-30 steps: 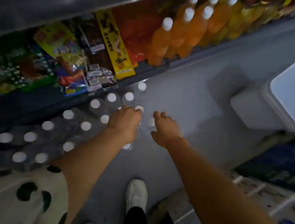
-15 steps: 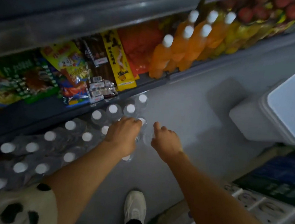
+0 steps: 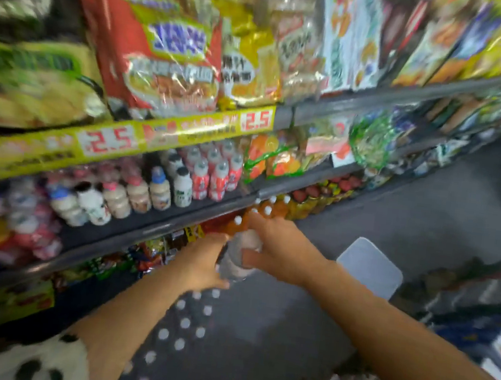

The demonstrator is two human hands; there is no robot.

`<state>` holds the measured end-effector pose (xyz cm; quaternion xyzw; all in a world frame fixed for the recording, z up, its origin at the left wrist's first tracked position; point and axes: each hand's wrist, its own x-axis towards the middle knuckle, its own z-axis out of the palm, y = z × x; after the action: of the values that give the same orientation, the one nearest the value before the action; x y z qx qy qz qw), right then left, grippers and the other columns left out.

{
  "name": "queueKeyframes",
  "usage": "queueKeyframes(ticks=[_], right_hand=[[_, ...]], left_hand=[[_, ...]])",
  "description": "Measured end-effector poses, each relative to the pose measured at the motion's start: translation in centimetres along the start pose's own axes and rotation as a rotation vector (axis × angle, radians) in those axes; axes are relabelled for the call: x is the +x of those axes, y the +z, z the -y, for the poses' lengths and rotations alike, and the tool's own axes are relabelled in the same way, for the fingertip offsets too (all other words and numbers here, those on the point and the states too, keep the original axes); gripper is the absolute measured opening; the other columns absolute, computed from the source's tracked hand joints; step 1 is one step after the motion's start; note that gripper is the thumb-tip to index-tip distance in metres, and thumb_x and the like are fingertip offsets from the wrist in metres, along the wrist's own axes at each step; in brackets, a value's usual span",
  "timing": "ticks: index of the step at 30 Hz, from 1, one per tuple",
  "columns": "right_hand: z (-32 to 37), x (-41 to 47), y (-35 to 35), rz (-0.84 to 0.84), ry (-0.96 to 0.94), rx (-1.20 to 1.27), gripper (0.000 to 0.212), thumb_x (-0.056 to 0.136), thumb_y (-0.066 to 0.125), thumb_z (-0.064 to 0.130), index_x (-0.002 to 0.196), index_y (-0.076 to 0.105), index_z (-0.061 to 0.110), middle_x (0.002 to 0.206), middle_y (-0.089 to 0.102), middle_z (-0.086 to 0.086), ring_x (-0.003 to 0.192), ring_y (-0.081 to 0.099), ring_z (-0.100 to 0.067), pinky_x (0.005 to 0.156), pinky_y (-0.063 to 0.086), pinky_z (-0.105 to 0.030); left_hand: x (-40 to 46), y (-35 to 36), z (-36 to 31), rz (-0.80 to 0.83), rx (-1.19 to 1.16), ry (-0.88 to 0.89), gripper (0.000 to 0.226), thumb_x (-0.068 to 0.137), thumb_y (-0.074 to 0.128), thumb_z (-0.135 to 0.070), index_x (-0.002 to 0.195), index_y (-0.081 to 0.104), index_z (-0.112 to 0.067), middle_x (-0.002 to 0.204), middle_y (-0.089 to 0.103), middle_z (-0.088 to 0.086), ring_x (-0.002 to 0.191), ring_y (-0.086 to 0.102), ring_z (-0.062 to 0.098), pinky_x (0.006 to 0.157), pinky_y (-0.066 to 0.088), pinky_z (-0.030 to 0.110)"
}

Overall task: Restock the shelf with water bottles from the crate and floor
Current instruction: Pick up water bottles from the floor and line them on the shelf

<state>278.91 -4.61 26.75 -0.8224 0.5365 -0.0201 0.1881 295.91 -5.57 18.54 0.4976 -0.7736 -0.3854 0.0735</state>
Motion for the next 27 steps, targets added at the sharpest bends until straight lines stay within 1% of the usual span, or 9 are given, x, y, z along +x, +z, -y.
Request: queueKeyframes(ticks=[4,6,8,11,14,18,22,24,27], right_hand=[[6.6,-2.1,-11.2,-0.079,-0.105,0.020,0.027,0.080,0.067,0.026,0.093,0.046,0.015,0.082,0.058,-0.012,0.072,0.051,-0.026,0.055,0.034,-0.032],[9.8,-3.0,-15.9,-0.135,-0.157,0.008,0.022,0.079,0.069,0.024,0.090,0.051,0.016,0.079,0.057,-0.007,0.068,0.047,-0.019,0.051,0.030,-0.019],[13.1,-3.8,-19.9,-0.159,-0.208,0.019,0.020,0.080,0.070,0.021,0.092,0.056,0.013,0.076,0.053,-0.001,0.065,0.043,-0.014,0.050,0.030,-0.013],[17.0,-4.5,-24.9,-0.208,-0.250,0.051,0.017,0.079,0.071,0.019,0.088,0.057,0.017,0.067,0.049,0.009,0.058,0.042,-0.005,0.051,0.030,-0.014],[20.1,-4.2,-29.5,-0.268,-0.272,0.151,0.014,0.078,0.068,0.014,0.089,0.060,0.016,0.071,0.055,0.002,0.062,0.046,-0.010,0.058,0.037,-0.023],[22.6,-2.3,-33.9,-0.376,-0.358,0.205,0.013,0.077,0.071,0.020,0.083,0.059,0.020,0.066,0.053,0.011,0.057,0.045,-0.003,0.057,0.039,-0.021],[24.7,0.1,-37.1,-0.488,-0.426,0.124,0.033,0.078,0.073,0.037,0.074,0.056,0.009,0.064,0.051,0.002,0.057,0.042,-0.008,0.053,0.035,-0.026],[25.9,0.8,-39.0,-0.525,-0.472,0.084,0.036,0.081,0.071,0.036,0.066,0.052,0.008,0.060,0.047,0.000,0.054,0.038,-0.009,0.052,0.031,-0.028],[27.9,1.7,-42.3,-0.548,-0.544,0.038,0.034,0.083,0.070,0.032,0.069,0.058,0.004,0.062,0.053,-0.006,0.055,0.044,-0.012,0.052,0.033,-0.028]], left_hand=[[-5.4,-7.7,-5.4,-0.021,-0.077,0.082,0.072,0.069,0.085,-0.022,0.132,0.051,-0.027,0.122,0.055,-0.018,0.113,0.051,0.001,0.092,0.039,0.018],[-7.8,-11.0,-6.9,-0.033,-0.086,0.079,0.068,0.068,0.085,-0.028,0.129,0.053,-0.030,0.121,0.060,-0.018,0.112,0.056,0.002,0.094,0.043,0.021],[-10.4,-14.2,-8.4,-0.058,-0.149,0.093,0.067,0.066,0.086,-0.029,0.126,0.056,-0.030,0.119,0.064,-0.016,0.109,0.060,0.001,0.096,0.047,0.024],[-14.0,-18.6,-11.3,-0.186,-0.172,0.156,0.048,0.066,0.088,-0.026,0.106,0.063,-0.036,0.098,0.070,-0.018,0.094,0.065,-0.004,0.082,0.054,0.027],[-16.8,-22.8,-14.0,-0.387,-0.167,0.165,0.038,0.062,0.088,-0.034,0.092,0.066,-0.040,0.092,0.071,-0.017,0.088,0.066,-0.004,0.079,0.055,0.034],[-18.1,-27.6,-16.4,-0.599,-0.121,0.126,0.048,0.049,0.081,-0.054,0.092,0.068,-0.037,0.089,0.073,-0.016,0.083,0.069,0.003,0.076,0.057,0.039],[-19.2,-31.3,-19.0,-0.799,0.066,0.000,0.051,0.048,0.075,-0.060,0.092,0.066,-0.034,0.086,0.072,-0.013,0.077,0.067,0.004,0.069,0.057,0.033],[-19.6,-33.1,-19.8,-0.858,0.087,-0.015,0.056,0.044,0.070,-0.066,0.090,0.066,-0.034,0.084,0.071,-0.014,0.074,0.067,0.003,0.068,0.056,0.032],[-20.2,-36.0,-20.7,-0.916,0.067,-0.007,0.062,0.041,0.073,-0.069,0.091,0.069,-0.033,0.087,0.073,-0.014,0.078,0.067,-0.001,0.072,0.057,0.031]])
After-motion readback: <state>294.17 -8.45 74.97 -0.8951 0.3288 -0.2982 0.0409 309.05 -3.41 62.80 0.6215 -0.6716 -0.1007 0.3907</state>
